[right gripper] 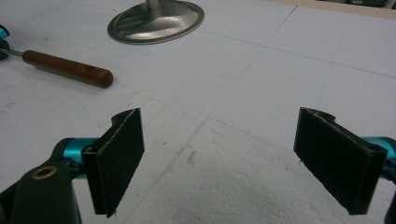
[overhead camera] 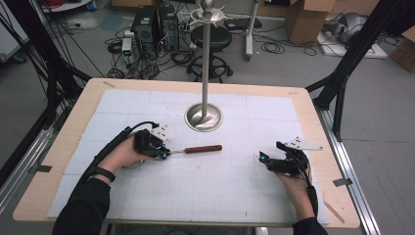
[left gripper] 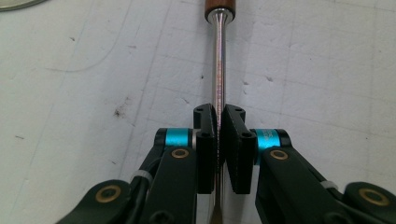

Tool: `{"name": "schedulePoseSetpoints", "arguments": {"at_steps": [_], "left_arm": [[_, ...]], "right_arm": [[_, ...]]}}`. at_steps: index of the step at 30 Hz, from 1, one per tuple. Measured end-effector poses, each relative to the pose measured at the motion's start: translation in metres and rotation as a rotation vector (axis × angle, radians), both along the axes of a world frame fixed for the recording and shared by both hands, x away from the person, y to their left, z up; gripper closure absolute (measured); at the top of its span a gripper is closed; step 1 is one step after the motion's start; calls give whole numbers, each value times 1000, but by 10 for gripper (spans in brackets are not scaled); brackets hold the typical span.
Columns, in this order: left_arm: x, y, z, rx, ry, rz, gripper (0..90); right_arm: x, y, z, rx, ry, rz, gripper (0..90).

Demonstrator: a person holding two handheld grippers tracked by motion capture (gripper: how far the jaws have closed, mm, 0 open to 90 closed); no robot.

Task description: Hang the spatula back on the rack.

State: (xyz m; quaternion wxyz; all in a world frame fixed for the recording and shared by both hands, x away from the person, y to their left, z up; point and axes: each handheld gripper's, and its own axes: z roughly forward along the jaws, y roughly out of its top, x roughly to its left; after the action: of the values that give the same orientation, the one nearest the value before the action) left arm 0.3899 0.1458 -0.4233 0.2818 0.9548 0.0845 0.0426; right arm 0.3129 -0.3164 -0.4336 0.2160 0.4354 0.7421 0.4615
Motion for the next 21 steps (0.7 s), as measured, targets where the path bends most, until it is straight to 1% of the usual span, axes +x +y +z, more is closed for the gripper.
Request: {"name": "schedulePoseSetpoints", "arguments": {"at_steps": [4, 6, 7, 8, 11, 14, 16, 18, 19, 20, 21], "left_arm": [[-1, -1, 1, 12, -6, -1, 839], [-2, -2, 1, 12, -19, -3, 841], [-3, -3, 2, 21, -17, -2, 842], [-3, -3, 1, 17, -17, 3, 842], [-2, -2, 2, 14, 1, 22, 844], [-4, 1, 5, 3, -9, 38, 845], [-5, 3, 9, -28, -25, 50, 845], [-7, 7, 14, -73, -36, 68, 845], [-8, 8, 17, -99, -53, 75, 845], [-8, 8, 17, -99, -53, 75, 845], [-11, 13, 23, -169, -65, 100, 845]], "right_arm": [[1, 1, -1, -2, 2, 6, 156], [2, 1, -1, 0, 4, 5, 156], [2, 1, -1, 2, 6, 7, 157], [3, 1, -1, 2, 4, 7, 157], [4, 1, -1, 4, 0, 8, 157], [5, 1, -2, 4, 1, 8, 158], [5, 1, -2, 3, 0, 7, 158], [4, 1, -1, 5, -1, 9, 158], [4, 1, -1, 5, -4, 7, 158], [4, 1, -1, 5, -4, 7, 158], [4, 1, -1, 5, -4, 6, 158]]}}
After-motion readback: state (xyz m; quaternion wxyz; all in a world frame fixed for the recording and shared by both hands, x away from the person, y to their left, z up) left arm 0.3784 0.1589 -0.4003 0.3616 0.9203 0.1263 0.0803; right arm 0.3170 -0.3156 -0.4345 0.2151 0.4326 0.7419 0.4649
